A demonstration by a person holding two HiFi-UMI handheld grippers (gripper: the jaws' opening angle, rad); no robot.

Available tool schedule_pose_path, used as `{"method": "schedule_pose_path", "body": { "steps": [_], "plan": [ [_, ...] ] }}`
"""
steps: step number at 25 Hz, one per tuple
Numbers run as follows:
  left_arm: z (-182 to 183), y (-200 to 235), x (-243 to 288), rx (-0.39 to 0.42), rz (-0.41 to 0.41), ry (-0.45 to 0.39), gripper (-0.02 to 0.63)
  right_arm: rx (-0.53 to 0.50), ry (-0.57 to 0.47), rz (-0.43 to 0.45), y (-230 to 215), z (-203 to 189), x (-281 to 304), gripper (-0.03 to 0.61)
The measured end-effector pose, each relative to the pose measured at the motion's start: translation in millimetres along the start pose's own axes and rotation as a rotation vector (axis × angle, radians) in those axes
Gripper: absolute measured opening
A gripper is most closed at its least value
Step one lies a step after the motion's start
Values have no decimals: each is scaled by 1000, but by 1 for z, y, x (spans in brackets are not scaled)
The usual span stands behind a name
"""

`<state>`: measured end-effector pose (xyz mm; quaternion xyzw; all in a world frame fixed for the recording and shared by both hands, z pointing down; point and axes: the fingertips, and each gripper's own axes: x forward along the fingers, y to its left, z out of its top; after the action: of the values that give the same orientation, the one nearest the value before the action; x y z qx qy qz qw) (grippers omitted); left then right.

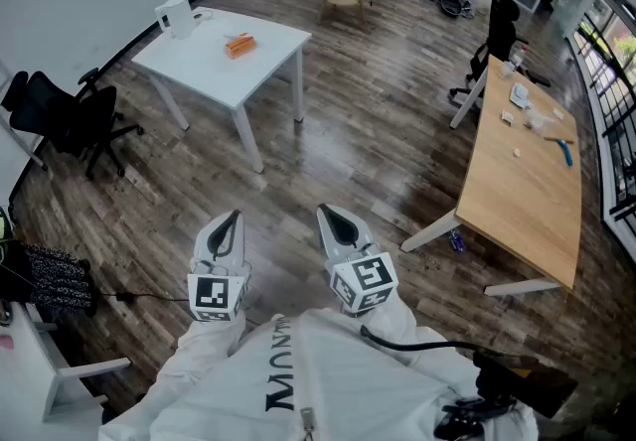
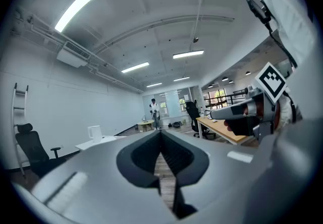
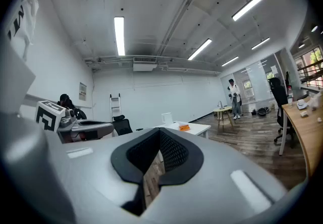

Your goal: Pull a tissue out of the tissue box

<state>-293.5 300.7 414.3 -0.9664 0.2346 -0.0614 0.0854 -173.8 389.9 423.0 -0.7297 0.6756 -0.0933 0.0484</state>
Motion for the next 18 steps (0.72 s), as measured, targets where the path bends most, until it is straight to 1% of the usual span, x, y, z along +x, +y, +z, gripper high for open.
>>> {"method": "schedule_pose_path", "body": {
  "steps": [7, 18],
  "plan": [
    [-2, -4, 13, 1, 37, 9, -2, 8, 5, 2, -24, 0, 1, -2],
    [2, -22, 26, 16, 107, 24, -2, 32, 2, 61, -55, 2, -2, 0]
  ]
}}
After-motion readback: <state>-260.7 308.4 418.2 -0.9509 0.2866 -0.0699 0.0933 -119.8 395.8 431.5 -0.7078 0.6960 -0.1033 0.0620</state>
